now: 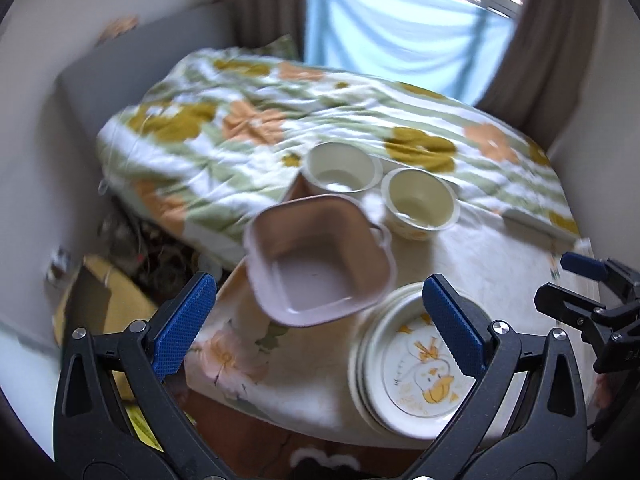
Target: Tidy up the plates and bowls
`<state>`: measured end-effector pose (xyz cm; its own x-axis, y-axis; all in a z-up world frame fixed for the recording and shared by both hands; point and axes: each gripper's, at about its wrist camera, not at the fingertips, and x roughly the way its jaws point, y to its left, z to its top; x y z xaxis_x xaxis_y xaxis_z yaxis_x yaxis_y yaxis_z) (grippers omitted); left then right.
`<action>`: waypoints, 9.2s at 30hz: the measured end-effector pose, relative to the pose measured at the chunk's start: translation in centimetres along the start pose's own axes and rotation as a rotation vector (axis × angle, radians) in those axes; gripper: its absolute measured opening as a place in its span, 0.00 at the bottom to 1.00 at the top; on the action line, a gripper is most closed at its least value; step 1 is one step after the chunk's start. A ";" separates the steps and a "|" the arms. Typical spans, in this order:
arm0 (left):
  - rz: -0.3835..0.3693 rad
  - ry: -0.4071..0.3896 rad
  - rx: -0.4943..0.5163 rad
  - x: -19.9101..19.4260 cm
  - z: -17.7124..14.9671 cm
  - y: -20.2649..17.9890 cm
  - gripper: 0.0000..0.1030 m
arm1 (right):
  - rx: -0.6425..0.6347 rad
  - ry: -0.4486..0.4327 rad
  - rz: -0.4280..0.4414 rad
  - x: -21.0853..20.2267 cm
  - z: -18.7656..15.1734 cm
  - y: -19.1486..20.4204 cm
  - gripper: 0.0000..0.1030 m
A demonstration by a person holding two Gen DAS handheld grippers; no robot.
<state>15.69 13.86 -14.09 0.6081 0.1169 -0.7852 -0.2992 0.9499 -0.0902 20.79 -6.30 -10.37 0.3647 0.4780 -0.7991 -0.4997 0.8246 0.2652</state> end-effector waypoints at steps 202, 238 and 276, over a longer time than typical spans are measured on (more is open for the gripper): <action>-0.337 0.242 0.189 18.7 8.8 -10.5 0.14 | 0.305 0.048 -0.074 10.0 7.4 -9.2 0.17; -0.477 0.384 0.532 5.5 -11.7 -34.6 0.14 | 0.614 -0.010 -0.233 -11.4 -17.6 -19.9 0.17; -0.425 0.430 0.803 10.6 -13.9 -37.3 0.14 | 0.816 0.055 -0.282 -7.8 -20.3 -21.8 0.17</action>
<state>23.03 -24.37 -27.57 0.1848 -0.2412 -0.9527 0.5618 0.8214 -0.0990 12.87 -34.19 -20.89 0.3410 0.2247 -0.9128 0.3319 0.8797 0.3405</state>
